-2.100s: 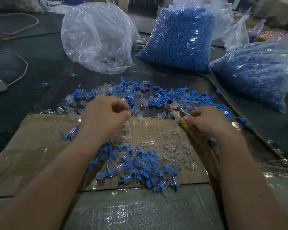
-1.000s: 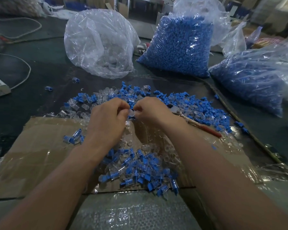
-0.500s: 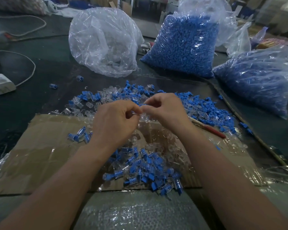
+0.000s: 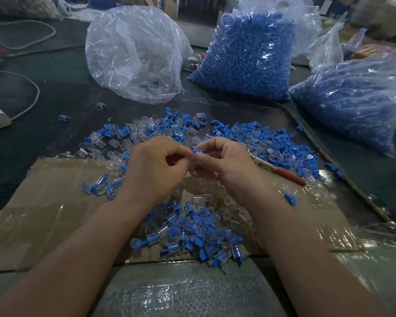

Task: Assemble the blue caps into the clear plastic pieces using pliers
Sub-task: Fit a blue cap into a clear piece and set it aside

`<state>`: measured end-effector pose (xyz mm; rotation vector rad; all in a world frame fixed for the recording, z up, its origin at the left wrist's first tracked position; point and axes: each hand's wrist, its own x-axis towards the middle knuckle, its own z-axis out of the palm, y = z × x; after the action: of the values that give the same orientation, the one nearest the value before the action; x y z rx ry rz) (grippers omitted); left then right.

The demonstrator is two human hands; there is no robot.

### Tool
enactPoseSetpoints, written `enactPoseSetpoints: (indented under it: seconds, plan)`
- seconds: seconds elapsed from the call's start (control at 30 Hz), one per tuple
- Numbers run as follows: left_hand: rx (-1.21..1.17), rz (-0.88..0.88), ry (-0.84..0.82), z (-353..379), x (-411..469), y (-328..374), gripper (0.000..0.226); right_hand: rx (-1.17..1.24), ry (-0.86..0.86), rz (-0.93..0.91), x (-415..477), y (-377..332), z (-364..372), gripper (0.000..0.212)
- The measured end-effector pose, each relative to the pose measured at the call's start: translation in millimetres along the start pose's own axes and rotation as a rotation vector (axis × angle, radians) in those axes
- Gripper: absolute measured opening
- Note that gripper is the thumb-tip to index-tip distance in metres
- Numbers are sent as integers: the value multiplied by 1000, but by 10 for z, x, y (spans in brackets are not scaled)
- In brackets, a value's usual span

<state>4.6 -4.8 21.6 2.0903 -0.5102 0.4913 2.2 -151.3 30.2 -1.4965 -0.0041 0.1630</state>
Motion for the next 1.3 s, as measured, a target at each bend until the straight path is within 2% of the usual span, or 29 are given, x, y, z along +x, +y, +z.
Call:
enactPoseSetpoints:
  seconds: [0.13,0.27,0.4,0.57,0.7,0.9,1.03,1.13,1.3]
  plan:
    - [-380,-371,-51,-20,42,3,17,-109,21,-81,-23,-23,13,12]
    - [-552,-499,-175,-71,68,27,15,-208,5,-138,-47,-35,20,15]
    - [-570,-491,-209,-102,73,44,17,-205,32,-164,-55,-40,16,13]
    - [-578,-496,-118,-84,73,18,12,-266,195,-280,-70,-51,-14,16]
    - [-574,-508,-55,-72,81,-2,11,-306,202,-340,-97,-56,16,22]
    - [-539,-450,0,-64,76,4,13,-566,259,-426,-130,7,102,23]
    - [-562,-414,-45,-42,55,28,13,-707,307,-465,-114,33,103,25]
    - [-541,-374,-84,-32,33,39,16,-710,294,-468,-93,34,90,25]
    - [-595,-399,-75,-64,58,36,20,-587,174,-424,-91,15,75,13]
